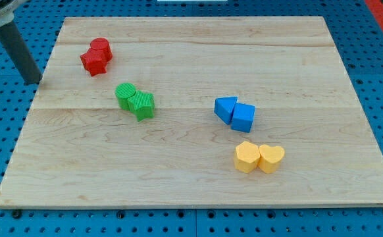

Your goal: Separate the red blocks from each other

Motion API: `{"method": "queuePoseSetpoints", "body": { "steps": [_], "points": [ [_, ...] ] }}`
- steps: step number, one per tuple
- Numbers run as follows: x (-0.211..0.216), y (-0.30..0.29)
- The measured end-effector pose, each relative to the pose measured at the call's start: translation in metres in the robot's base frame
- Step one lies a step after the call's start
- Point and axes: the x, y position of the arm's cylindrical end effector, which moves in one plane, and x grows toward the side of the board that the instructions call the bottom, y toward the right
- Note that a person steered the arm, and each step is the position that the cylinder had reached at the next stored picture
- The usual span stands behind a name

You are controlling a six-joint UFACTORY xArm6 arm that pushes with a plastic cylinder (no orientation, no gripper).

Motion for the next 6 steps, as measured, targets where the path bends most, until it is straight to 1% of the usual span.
{"method": "queuePoseSetpoints", "body": {
  "steps": [1,2,3,4,5,6],
  "points": [
    [-0.023,0.017],
    [-0.073,0.038],
    [-0.093,0.092],
    [-0.049,0.106],
    [-0.037,0.154],
    [-0.044,0.154]
  ]
}}
